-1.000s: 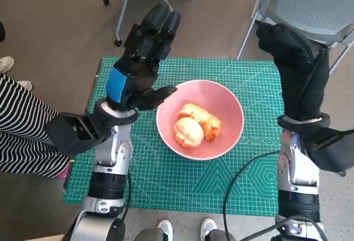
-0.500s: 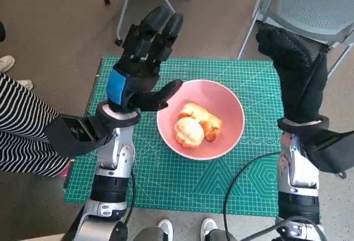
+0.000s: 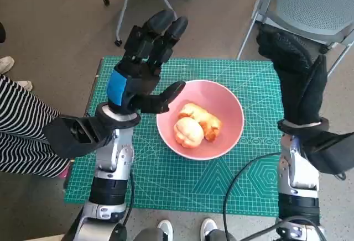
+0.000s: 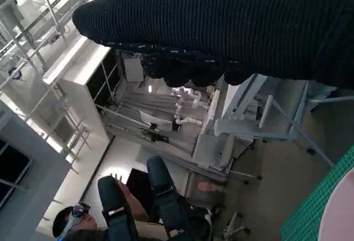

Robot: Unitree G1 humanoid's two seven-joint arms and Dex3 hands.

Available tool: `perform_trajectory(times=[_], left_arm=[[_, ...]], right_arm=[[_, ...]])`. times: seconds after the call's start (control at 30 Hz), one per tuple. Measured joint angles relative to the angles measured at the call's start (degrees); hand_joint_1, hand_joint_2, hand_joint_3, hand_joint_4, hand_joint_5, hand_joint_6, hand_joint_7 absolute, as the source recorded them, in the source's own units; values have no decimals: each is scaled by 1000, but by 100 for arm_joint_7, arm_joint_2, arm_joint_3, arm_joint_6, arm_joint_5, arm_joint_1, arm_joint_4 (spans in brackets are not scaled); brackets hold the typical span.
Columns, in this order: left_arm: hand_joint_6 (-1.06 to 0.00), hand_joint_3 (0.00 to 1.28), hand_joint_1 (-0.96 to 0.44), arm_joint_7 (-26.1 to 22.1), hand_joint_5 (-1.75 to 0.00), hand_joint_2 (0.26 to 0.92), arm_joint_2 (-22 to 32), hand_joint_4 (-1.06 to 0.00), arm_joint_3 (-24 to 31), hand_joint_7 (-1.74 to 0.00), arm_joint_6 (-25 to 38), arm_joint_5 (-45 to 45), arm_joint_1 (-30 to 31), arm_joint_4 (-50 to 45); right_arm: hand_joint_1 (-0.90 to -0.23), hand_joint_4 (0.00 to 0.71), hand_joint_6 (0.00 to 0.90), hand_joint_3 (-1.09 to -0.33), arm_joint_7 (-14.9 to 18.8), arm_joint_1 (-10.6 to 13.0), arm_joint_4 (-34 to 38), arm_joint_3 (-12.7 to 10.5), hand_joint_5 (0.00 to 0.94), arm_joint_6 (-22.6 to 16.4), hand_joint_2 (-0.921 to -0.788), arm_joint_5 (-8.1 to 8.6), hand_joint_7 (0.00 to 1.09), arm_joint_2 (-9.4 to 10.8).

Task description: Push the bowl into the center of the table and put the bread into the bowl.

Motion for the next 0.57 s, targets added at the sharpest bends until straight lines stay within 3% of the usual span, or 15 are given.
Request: perform_trajectory(times=[0.57], left_arm=[[1, 796, 75, 92, -437, 626, 12, 1, -8, -607, 0, 62, 4, 0]], right_arm=[[-687, 231, 113, -679, -1, 22, -48, -17, 4, -1, -921, 4, 532, 28]])
